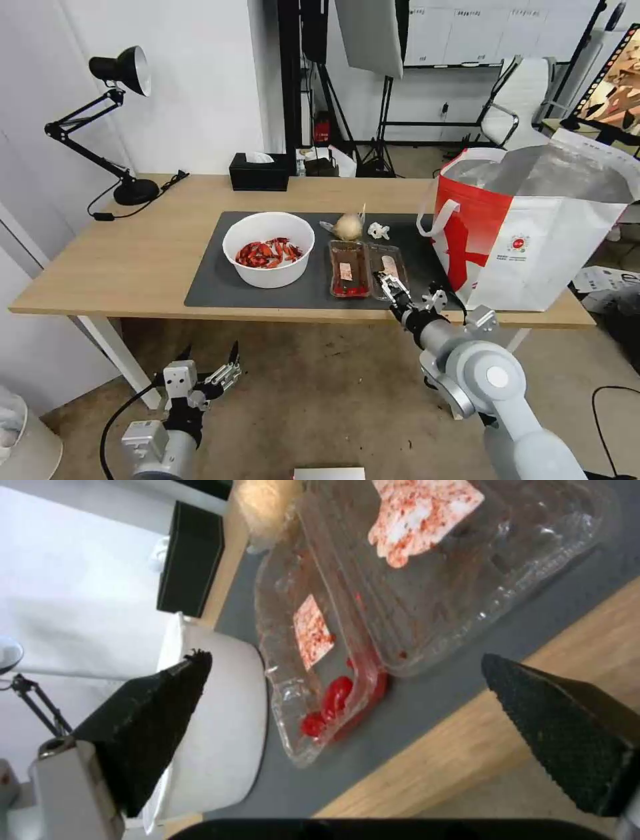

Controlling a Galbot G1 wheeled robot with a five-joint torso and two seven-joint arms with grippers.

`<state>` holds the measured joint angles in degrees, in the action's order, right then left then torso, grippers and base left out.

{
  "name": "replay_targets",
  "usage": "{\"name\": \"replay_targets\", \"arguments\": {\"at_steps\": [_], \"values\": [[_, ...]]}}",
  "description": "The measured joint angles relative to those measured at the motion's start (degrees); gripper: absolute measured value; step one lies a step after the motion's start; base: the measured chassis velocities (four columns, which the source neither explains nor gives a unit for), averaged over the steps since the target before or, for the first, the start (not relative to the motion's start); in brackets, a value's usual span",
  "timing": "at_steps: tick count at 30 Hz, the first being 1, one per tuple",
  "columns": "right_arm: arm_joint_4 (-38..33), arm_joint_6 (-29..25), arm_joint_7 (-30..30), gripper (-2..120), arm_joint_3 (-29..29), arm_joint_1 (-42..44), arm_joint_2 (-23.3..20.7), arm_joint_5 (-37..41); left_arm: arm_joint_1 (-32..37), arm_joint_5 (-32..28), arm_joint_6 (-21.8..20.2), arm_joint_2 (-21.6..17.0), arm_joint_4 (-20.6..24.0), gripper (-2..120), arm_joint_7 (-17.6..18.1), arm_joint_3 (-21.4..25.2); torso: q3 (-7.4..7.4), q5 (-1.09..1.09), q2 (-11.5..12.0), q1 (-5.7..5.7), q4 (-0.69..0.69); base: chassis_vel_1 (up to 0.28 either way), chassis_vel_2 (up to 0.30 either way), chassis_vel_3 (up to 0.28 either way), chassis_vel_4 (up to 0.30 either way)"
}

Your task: Pick up the trash from the table and place it into the takeout bag.

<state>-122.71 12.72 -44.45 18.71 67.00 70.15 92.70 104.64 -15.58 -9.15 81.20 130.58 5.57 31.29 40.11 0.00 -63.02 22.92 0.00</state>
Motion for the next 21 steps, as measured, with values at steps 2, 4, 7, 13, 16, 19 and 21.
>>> {"name": "replay_targets", "arguments": {"at_steps": [2, 4, 7, 13, 16, 19, 21], "values": [[0.09, 0.00, -0.22, 100, 0.00, -0.29, 0.01, 0.20, 0.02, 0.03, -0.03, 0.00, -0.02, 100, -0.01, -0.01, 0.00, 0.00, 0.00, 0.00, 0.00, 0.000, 0.000, 0.000, 0.000], [0.28, 0.00, -0.72, 100, 0.00, -0.68, 0.02, 0.67, 0.03, 0.05, -0.05, -0.02, -0.05, 100, -0.04, -0.01, 0.00, 0.00, 0.00, 0.00, 0.00, 0.000, 0.000, 0.000, 0.000], [0.80, 0.00, -1.37, 100, 0.01, -1.21, 0.02, 1.28, 0.07, 0.07, -0.10, -0.14, -0.06, 100, -0.05, 0.11, 0.00, 0.00, 0.00, 0.00, 0.00, 0.000, 0.000, 0.000, 0.000], [1.99, 0.00, -2.44, 100, 0.16, -1.94, 0.52, 2.61, 0.40, 0.12, -0.15, -0.14, 0.08, 100, -0.08, 0.37, 0.00, 0.00, 0.00, 0.00, 0.00, 0.000, 0.000, 0.000, 0.000], [2.37, -0.03, -2.47, 100, 0.16, -2.25, 0.90, 2.68, 0.54, 0.14, -0.16, -0.10, 0.18, 100, -0.08, 0.42, 0.00, 0.00, 0.00, 0.00, 0.00, 0.000, 0.000, 0.000, 0.000], [2.59, -0.05, -2.47, 100, 0.15, -2.37, 1.13, 2.68, 0.62, 0.19, -0.16, -0.01, 0.26, 100, -0.09, 0.46, 0.00, 0.00, 0.00, 0.00, 0.00, 0.000, 0.000, 0.000, 0.000], [3.02, -0.06, -2.49, 100, 0.13, -2.62, 1.49, 2.67, 0.81, 0.33, -0.17, 0.28, 0.32, 100, -0.09, 0.47, 0.00, 0.00, 0.00, 0.00, 0.00, 0.000, 0.000, 0.000, 0.000]]}}
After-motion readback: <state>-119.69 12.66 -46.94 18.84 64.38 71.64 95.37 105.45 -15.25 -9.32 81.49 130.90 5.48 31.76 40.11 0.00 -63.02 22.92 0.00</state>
